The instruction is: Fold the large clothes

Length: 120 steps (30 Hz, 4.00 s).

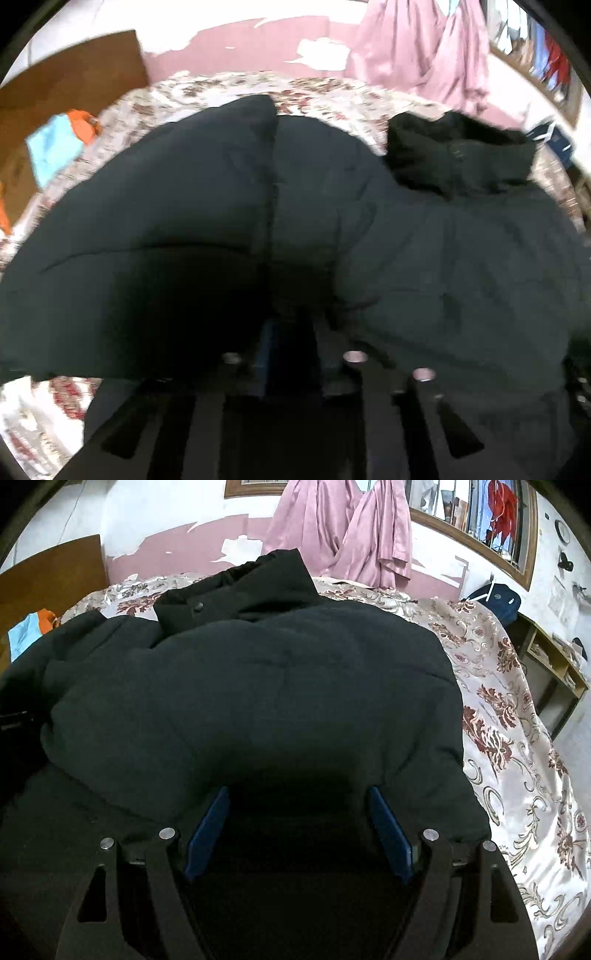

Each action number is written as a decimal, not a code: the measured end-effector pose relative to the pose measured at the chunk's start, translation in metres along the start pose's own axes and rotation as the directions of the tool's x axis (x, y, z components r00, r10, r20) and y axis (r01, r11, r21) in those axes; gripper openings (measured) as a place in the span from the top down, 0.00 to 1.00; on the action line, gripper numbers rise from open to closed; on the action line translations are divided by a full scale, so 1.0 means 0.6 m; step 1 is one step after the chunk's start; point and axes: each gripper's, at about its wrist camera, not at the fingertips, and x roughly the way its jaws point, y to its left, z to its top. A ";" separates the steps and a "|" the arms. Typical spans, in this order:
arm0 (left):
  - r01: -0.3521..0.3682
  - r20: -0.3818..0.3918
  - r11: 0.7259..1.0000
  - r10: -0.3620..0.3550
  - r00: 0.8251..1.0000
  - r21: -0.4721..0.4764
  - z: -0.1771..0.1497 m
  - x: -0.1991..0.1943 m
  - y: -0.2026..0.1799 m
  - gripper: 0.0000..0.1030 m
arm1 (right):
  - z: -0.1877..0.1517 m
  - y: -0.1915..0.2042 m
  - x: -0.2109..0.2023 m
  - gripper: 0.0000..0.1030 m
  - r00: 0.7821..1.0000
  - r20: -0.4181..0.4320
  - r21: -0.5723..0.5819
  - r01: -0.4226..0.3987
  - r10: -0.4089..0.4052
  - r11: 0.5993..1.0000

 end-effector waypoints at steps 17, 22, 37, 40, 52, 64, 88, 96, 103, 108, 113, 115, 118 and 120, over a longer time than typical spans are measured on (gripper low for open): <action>0.385 0.013 0.786 -0.433 0.901 -0.484 -0.118 -0.162 0.169 0.00 | -0.078 0.046 -0.211 0.02 0.991 0.094 -0.015 -0.094 0.095 0.995; 0.350 0.093 0.635 -0.401 0.911 -0.689 -0.155 -0.187 0.308 0.00 | -0.091 0.072 -0.244 0.02 0.986 0.079 0.027 -0.147 0.145 0.989; 0.341 0.137 0.439 -0.433 0.891 -0.831 -0.144 -0.102 0.474 0.00 | -0.035 0.212 -0.175 0.02 0.975 -0.116 -0.136 -0.205 0.190 0.969; 0.345 0.172 0.360 -0.434 0.884 -0.867 -0.161 -0.092 0.496 0.00 | 0.009 0.222 -0.131 0.02 0.992 -0.014 -0.139 -0.129 0.129 0.982; 0.318 0.227 0.505 -0.234 0.945 -0.802 -0.132 -0.108 0.543 0.76 | 0.079 0.286 0.061 0.01 0.993 -0.095 0.024 -0.066 0.068 0.997; 0.238 0.352 0.854 -0.070 0.933 -0.463 0.013 -0.254 0.517 0.93 | 0.047 0.309 0.069 0.01 0.997 -0.069 -0.057 -0.035 0.031 0.998; 0.306 0.318 0.848 -0.461 0.829 0.433 0.091 -0.439 -0.143 0.93 | -0.116 -0.229 -0.162 0.01 0.966 0.243 0.648 -0.225 0.082 0.727; 0.352 0.061 0.797 -0.435 0.899 0.491 -0.012 -0.328 -0.259 0.93 | -0.156 -0.330 -0.153 0.01 0.968 0.228 0.660 -0.234 0.106 0.714; 0.389 -0.159 0.786 -0.358 0.920 0.481 -0.101 -0.233 -0.282 0.93 | -0.183 -0.375 -0.140 0.01 0.942 0.276 0.706 -0.332 0.188 0.626; 0.424 -0.241 0.757 -0.349 0.905 0.497 -0.140 -0.216 -0.277 0.82 | -0.176 -0.360 -0.124 0.01 0.960 0.216 0.670 -0.279 0.178 0.688; 0.489 -0.321 0.710 -0.371 0.871 0.507 -0.165 -0.231 -0.269 0.38 | -0.155 -0.334 -0.116 0.01 0.951 0.213 0.621 -0.308 0.223 0.721; 0.500 -0.328 0.688 -0.378 0.866 0.526 -0.177 -0.244 -0.269 0.33 | -0.149 -0.319 -0.119 0.01 0.951 0.208 0.587 -0.308 0.229 0.748; 0.488 -0.335 0.688 -0.358 0.872 0.537 -0.190 -0.263 -0.252 0.31 | -0.126 -0.277 -0.124 0.01 0.962 0.169 0.471 -0.270 0.214 0.840; 0.484 -0.336 0.724 -0.356 0.872 0.491 -0.190 -0.272 -0.221 0.31 | -0.112 -0.246 -0.133 0.01 0.976 0.137 0.378 -0.210 0.170 0.901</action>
